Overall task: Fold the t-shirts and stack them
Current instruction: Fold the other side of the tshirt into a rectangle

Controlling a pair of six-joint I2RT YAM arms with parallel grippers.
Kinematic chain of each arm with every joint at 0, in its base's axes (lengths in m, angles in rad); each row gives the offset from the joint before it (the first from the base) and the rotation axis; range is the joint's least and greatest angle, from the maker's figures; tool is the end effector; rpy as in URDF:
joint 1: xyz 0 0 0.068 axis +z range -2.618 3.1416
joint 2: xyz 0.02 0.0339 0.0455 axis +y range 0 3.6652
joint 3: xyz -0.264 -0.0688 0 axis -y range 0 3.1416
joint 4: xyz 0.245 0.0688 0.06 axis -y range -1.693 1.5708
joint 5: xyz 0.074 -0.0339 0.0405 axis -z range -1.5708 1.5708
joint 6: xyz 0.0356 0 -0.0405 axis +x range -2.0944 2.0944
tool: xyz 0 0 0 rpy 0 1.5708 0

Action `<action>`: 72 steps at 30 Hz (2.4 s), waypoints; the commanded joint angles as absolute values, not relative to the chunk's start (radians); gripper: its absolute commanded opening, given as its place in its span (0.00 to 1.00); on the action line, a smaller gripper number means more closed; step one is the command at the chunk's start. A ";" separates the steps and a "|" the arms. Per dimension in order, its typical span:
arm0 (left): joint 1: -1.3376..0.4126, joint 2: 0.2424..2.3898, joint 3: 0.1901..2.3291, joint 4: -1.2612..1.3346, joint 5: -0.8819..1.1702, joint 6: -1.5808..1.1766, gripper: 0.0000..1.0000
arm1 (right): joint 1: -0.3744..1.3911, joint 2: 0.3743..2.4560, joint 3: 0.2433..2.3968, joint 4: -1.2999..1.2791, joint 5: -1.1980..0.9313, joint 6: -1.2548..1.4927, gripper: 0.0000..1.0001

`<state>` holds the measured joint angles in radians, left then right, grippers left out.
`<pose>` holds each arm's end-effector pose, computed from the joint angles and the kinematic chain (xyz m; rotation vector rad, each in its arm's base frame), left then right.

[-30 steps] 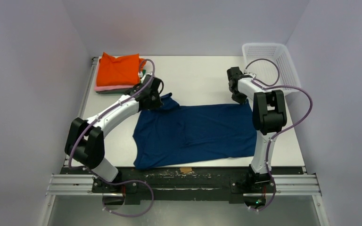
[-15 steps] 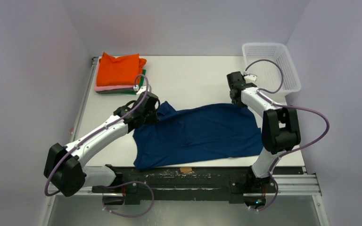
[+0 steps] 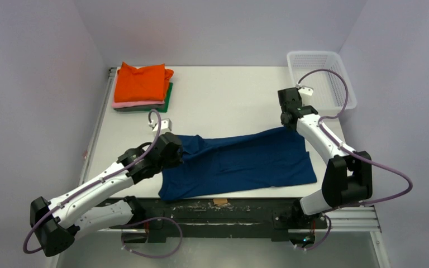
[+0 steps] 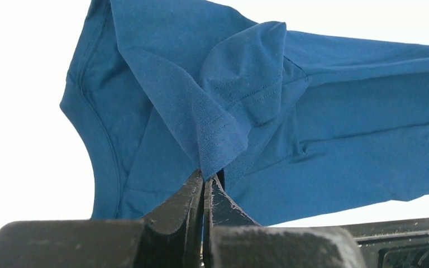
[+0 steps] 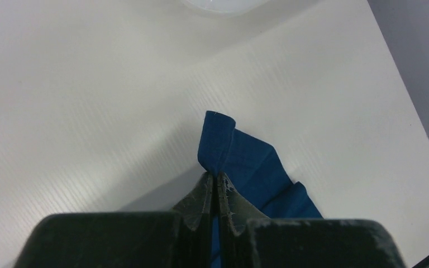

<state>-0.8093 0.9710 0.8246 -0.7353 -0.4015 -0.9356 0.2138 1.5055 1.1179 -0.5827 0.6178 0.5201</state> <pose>0.1412 -0.1279 0.2726 -0.3239 2.3659 -0.3430 0.3078 0.0457 0.2549 0.5850 2.2754 -0.4367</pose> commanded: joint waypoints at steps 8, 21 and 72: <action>-0.984 0.907 0.760 -0.841 -0.494 -1.130 0.00 | 0.214 1.420 1.035 -0.581 0.609 0.479 0.00; -1.155 0.902 0.611 -0.904 -0.342 -1.179 0.74 | 0.211 1.389 0.942 -0.921 0.829 0.824 0.58; -0.945 1.707 1.232 -0.763 -0.170 -0.709 0.22 | 0.211 0.980 0.788 -0.630 0.446 0.586 0.77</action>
